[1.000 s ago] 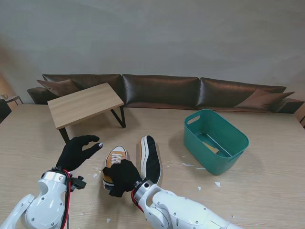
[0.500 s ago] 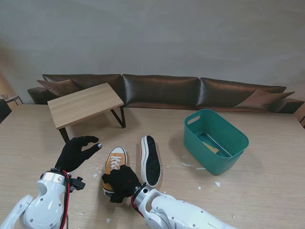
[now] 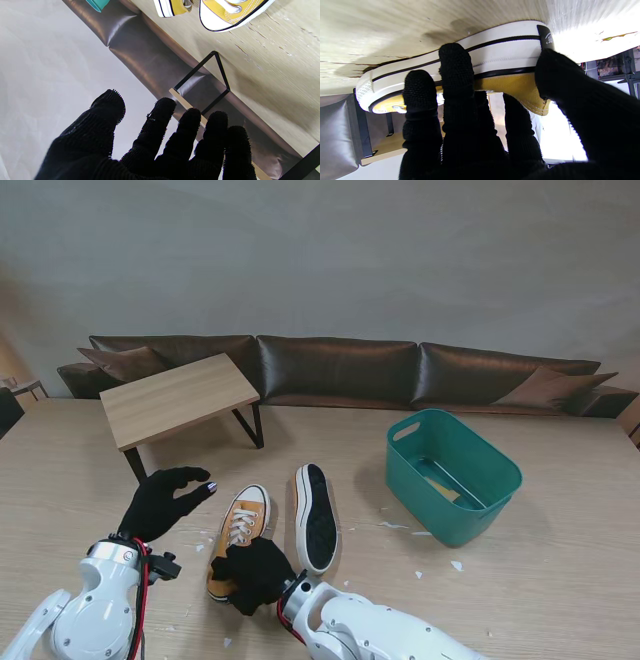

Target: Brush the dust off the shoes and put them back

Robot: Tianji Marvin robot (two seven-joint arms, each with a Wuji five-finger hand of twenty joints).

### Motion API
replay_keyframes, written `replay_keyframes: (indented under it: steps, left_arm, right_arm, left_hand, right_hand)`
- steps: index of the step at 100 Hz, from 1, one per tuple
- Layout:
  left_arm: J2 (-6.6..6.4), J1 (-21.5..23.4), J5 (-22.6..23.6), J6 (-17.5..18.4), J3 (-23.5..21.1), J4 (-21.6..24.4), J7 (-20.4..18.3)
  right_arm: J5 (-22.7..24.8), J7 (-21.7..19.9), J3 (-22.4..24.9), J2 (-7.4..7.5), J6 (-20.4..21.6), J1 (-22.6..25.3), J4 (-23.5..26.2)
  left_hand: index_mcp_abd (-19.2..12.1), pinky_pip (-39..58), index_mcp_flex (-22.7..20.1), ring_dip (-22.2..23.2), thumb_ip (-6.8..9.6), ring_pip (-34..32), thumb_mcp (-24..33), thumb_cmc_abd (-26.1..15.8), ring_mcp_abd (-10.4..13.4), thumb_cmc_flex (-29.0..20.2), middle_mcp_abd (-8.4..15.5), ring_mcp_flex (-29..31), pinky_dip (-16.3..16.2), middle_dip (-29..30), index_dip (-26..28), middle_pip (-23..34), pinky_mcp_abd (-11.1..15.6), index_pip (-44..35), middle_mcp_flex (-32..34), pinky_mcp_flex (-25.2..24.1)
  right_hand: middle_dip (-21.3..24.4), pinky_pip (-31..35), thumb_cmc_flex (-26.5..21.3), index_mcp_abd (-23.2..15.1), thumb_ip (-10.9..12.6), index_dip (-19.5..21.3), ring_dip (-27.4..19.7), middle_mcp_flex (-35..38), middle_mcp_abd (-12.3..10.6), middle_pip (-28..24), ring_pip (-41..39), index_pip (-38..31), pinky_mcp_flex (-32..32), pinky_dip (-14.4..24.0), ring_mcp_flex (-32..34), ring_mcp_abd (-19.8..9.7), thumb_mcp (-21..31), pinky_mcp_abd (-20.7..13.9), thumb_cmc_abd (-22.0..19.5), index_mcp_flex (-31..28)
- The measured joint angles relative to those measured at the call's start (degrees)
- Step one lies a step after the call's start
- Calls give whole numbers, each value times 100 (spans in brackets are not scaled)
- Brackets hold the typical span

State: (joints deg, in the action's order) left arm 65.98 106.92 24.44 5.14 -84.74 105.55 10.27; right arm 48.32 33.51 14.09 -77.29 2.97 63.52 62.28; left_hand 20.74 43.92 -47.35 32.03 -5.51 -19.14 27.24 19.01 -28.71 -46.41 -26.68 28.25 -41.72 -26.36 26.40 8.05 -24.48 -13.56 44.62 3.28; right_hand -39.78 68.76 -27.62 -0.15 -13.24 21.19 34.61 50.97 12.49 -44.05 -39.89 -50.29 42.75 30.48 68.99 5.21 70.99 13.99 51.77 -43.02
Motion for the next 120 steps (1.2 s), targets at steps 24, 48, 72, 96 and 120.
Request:
replay_keyframes:
  steps: [24, 48, 72, 96, 120]
  left_arm:
    - [-3, -3, -13, -3, 13, -6, -28]
    - [-1, -38, -32, 76, 35, -50, 0]
    - [3, -21, -9, 183, 7, -49, 78]
    - [6, -80, -10, 316, 23, -104, 138]
    - [8, -105, -20, 321, 40, -121, 148]
  right_arm:
    - [68, 87, 169, 87, 71, 122, 151]
    - [279, 330, 389, 241, -37, 306, 609]
    - [205, 124, 819, 356, -72, 416, 1071]
    - [106, -179, 1224, 541, 82, 568, 1550]
    - [121, -794, 1860, 810, 294, 945, 2305]
  left_hand:
    - [0, 2, -1, 0, 0, 0, -2, 0, -1, 0, 0, 0, 0, 0, 1, 0, 0, 1, 0, -1]
    - [0, 54, -1, 0, 0, -25, -7, 0, -1, 0, 0, 1, 0, -1, 1, 0, -2, 1, 0, -2]
    - [0, 55, -1, 1, 0, -26, -7, 0, -2, 0, -1, 1, 0, -1, 1, 0, -3, 1, 0, -2]
    - [0, 55, -3, 1, 0, -26, -7, 0, -2, 0, -1, 1, 0, -1, 1, 0, -3, 1, 0, -3]
    - [0, 55, -4, 1, 0, -26, -7, 0, -3, 0, -1, 1, 3, -1, 1, 0, -4, 1, 0, -6]
  right_hand:
    - [586, -268, 284, -85, 272, 228, -177, 20, -380, 181, 356, 297, 0, -132, -326, 20, 82, 22, -137, 301]
    - [788, -374, 800, -93, 274, 263, -267, -110, -607, 389, 512, 351, 0, -157, -451, 49, -101, 90, -425, 361]
    - [864, -484, 931, -141, 330, 264, -339, -310, -608, 462, 654, 423, 0, -253, -699, 184, -335, 189, -561, 361]
    - [881, -531, 997, -217, 330, 269, -447, -382, -643, 480, 804, 510, 0, -278, -801, 251, -469, 244, -710, 427]
    - [948, -678, 1195, -309, 395, 269, -543, -530, -724, 747, 1087, 711, -3, -278, -1131, 378, -611, 303, -920, 603]
